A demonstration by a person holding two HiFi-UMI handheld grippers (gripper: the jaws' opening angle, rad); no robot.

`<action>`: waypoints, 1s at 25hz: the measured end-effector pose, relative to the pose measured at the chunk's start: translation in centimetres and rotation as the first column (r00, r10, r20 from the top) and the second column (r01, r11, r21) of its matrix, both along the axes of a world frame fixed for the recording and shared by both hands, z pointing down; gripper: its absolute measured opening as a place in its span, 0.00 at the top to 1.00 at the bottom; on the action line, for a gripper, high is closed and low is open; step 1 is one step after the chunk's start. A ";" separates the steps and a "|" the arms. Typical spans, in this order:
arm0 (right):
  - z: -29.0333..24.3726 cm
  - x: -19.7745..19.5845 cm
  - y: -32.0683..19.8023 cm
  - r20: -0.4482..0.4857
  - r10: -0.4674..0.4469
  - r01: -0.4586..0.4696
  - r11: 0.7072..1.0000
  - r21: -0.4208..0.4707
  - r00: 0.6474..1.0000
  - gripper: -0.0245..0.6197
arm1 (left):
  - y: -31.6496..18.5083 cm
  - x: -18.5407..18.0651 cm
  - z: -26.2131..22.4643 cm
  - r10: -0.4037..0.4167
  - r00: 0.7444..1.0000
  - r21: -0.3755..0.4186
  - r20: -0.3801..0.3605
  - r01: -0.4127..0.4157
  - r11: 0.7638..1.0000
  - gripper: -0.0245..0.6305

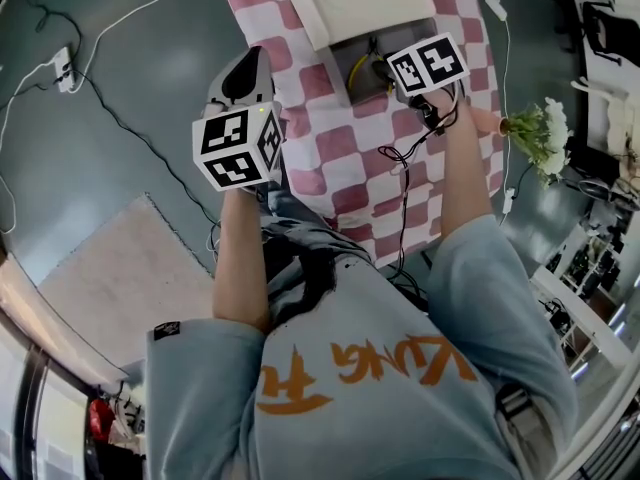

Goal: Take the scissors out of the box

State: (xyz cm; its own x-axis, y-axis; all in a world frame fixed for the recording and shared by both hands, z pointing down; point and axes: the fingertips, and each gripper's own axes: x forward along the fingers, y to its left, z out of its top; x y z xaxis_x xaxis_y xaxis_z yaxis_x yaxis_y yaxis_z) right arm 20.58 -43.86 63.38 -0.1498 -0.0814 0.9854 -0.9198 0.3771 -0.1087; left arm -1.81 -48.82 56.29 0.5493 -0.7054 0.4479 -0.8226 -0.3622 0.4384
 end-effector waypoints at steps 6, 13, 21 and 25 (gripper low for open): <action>0.3 0.3 -0.2 -0.004 0.071 -0.071 0.997 0.014 0.997 0.87 | -0.1 -0.7 -0.4 -0.014 1.000 0.007 0.004 0.014 1.000 0.93; -0.2 0.8 0.0 0.038 0.194 -0.197 0.978 0.064 0.980 0.91 | 0.4 -1.5 -2.1 -0.020 1.000 0.039 0.017 0.019 0.999 0.93; -2.4 1.3 0.2 0.099 0.279 -0.295 0.929 0.225 0.955 0.91 | 2.3 -2.5 -3.6 -0.031 0.999 0.068 0.031 0.029 0.997 0.93; -4.5 1.4 0.3 0.094 0.282 -0.297 0.898 0.326 0.955 0.91 | 3.3 -2.8 -4.6 -0.028 0.999 0.087 0.031 0.025 0.996 0.93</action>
